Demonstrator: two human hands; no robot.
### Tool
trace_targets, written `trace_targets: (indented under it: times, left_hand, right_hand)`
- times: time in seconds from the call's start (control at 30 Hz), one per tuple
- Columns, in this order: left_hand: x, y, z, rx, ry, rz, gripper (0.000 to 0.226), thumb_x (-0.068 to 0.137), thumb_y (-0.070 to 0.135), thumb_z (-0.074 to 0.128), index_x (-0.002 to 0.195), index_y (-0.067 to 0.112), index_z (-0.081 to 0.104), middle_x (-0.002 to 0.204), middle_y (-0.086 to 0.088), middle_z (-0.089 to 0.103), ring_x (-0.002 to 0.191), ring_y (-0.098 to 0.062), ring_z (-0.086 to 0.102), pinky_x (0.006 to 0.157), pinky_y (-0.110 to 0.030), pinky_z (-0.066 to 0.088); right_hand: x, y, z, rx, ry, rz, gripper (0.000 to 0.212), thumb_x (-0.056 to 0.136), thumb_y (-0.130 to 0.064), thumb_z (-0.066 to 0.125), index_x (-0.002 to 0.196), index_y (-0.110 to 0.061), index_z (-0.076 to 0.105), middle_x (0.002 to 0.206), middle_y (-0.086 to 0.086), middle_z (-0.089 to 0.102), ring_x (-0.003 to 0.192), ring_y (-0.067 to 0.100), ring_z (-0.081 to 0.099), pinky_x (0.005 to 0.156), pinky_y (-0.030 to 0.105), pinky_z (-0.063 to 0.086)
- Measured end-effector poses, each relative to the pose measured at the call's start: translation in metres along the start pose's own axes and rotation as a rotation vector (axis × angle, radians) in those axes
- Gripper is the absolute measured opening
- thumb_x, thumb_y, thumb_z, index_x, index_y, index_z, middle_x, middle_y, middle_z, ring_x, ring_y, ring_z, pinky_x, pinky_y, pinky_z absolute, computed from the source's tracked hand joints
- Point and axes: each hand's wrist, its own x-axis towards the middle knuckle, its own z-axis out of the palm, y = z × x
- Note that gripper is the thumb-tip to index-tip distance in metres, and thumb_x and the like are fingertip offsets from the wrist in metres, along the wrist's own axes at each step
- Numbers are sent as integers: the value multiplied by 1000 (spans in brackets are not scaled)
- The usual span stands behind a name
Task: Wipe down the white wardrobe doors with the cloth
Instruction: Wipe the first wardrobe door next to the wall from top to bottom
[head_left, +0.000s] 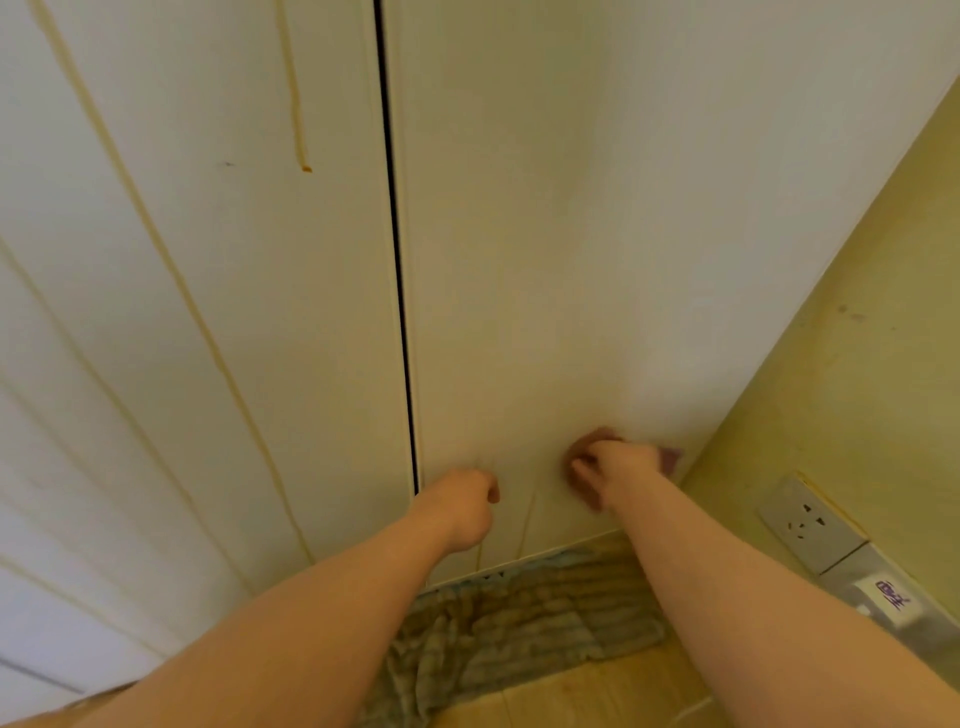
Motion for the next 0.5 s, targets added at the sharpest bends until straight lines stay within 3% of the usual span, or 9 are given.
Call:
trace_targets:
  times: [0.07,0.17,0.2,0.27,0.33,0.4,0.5]
  left_hand:
    - [-1,-2,4,14,4,11,36,94,7,39,125,14,54,129,-11,55,117,-27,51,92,-30,41]
    - [-2,-8,4,29,15,27,31,94,13,42,121,16,58,127,-11,57,115,-28,54,91,-30,44]
    - [-2,-11,4,24,16,22,32,94,11,41,122,15,57,128,-11,57,115,-27,53,92,-30,44]
    - [-4,-18,2,8,29,4,36,94,7,38,124,14,56,130,-10,55,118,-27,52,95,-30,43]
    - [-6,-23,0,1,66,9,34,95,10,36,122,13,58,129,-10,57,117,-26,52,96,-31,44]
    - [-7,-27,-3,12,112,22,32,97,16,35,117,13,59,124,-10,60,112,-27,55,92,-33,45]
    - [-12,-35,-7,74,176,28,28,96,19,38,114,13,58,119,-12,61,108,-30,56,86,-33,46]
  right_hand:
    - [-11,19,15,-115,-165,95,36,89,11,44,125,5,46,125,22,50,119,33,48,30,21,45]
    - [-17,30,24,-63,-198,91,40,89,13,43,129,9,41,135,23,44,110,29,54,55,15,53]
    - [-19,26,23,-20,-152,54,34,88,13,44,122,8,46,131,22,47,110,31,53,63,19,55]
    - [-15,17,15,48,22,-48,14,85,14,50,88,0,50,112,19,53,105,35,55,64,30,54]
    - [-14,14,11,-38,102,-143,22,84,9,54,79,-8,42,105,21,55,88,34,60,70,33,50]
    - [-22,19,16,-56,26,-105,18,87,3,54,89,-11,42,101,17,53,84,29,58,70,32,49]
    - [-38,37,33,-118,-151,-44,18,87,4,54,76,-5,44,80,13,50,68,19,51,58,28,50]
